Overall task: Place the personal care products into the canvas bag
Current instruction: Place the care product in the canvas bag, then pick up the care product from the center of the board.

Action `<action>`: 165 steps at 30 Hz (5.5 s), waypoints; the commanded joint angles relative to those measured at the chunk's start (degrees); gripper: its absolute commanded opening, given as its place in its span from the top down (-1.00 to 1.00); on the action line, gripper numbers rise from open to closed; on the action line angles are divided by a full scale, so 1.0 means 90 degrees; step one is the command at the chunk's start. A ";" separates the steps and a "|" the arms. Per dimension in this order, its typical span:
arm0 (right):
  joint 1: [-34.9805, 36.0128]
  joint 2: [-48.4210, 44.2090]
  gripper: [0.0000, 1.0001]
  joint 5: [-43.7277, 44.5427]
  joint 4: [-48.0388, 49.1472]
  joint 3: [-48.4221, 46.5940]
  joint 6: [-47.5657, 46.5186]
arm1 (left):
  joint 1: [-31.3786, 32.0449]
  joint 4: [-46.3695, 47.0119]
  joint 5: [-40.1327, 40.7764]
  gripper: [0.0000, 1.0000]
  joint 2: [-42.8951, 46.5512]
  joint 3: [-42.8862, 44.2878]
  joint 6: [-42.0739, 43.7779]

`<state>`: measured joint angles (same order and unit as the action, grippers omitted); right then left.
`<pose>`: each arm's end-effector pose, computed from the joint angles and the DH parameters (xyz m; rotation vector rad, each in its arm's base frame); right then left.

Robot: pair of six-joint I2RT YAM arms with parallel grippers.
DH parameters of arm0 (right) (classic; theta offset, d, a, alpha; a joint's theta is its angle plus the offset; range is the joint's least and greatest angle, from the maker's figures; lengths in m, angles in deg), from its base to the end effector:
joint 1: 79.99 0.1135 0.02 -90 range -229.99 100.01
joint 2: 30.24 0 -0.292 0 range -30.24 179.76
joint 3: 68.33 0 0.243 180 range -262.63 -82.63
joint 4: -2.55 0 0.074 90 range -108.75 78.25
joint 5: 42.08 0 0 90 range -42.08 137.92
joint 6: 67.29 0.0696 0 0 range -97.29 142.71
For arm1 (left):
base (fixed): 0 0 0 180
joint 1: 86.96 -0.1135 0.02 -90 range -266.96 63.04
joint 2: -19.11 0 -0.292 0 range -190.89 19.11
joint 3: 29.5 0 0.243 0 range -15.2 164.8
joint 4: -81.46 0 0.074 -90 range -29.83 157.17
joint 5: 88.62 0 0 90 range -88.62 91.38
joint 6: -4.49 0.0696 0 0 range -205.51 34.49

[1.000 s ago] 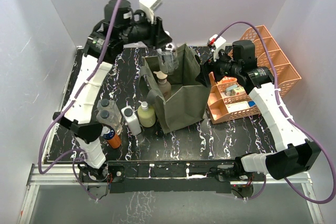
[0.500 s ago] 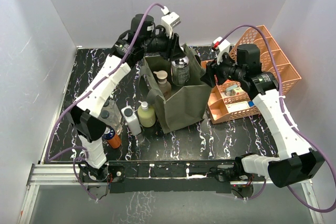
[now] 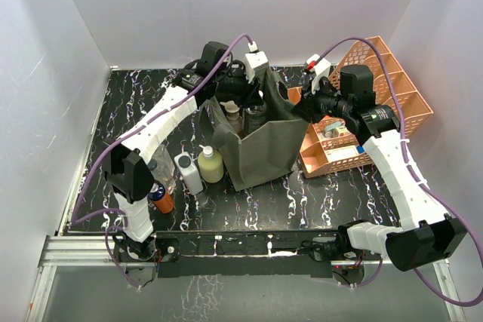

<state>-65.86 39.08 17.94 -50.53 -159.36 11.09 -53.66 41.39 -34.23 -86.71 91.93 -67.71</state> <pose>0.2410 0.0965 0.4067 -0.7632 1.9448 0.5785 0.3560 -0.2823 0.4058 1.2089 1.5909 -0.7925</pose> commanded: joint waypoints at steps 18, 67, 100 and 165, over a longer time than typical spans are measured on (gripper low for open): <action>-0.0030 -0.0276 0.84 0.0054 0.0360 0.0231 -0.0044 | 0.0109 0.1501 0.1789 1.00 0.0170 -0.1089 0.1295; -0.0025 -0.0004 -0.04 0.0019 0.0185 -0.0121 -0.0147 | 0.0109 0.1058 0.1424 -0.07 0.0550 -0.1290 -0.0050; -0.0031 0.0074 -0.62 0.0060 -0.0377 -0.0877 -0.0598 | -0.0974 -0.4724 0.1074 -0.55 0.4138 -0.1643 0.2707; -0.0037 -0.0093 -0.65 -0.0003 -0.0192 -0.0269 -0.0525 | -0.0507 -0.4411 0.1023 0.24 0.3563 -0.4519 0.4802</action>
<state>-65.88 39.87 17.98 -53.68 -162.33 6.32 -58.47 4.86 -21.38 -56.09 51.37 -24.00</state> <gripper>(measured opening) 0.820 0.490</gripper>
